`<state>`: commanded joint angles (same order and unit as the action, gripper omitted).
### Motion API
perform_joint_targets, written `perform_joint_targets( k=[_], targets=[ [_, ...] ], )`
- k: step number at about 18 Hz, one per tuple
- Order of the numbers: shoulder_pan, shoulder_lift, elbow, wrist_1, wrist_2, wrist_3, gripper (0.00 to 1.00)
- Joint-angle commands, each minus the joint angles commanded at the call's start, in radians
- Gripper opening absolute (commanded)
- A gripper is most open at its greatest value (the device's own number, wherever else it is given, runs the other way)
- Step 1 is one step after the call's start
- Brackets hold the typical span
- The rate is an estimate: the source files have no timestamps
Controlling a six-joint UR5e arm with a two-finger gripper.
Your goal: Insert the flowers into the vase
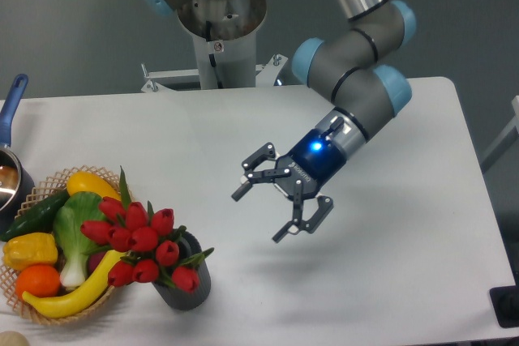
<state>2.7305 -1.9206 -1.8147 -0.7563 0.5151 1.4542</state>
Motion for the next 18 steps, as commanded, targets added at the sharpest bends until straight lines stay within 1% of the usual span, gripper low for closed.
perform_joint_targets(
  k=[4,7,8,10,11,16,18],
  targets=[
    [0.035,0.023,-0.008,-0.002,0.014,0.002,1.0],
    [0.087,0.046,-0.017,-0.002,0.02,0.005,1.0],
    [0.098,0.049,-0.014,-0.002,0.043,0.005,1.0],
    [0.115,0.051,-0.006,0.0,0.139,0.005,1.0],
    [0.124,0.051,0.0,0.0,0.213,0.005,1.0],
    [0.155,0.048,-0.002,-0.002,0.408,0.002,1.0],
    [0.155,0.046,-0.005,-0.005,0.537,0.0,1.0]
  ],
)
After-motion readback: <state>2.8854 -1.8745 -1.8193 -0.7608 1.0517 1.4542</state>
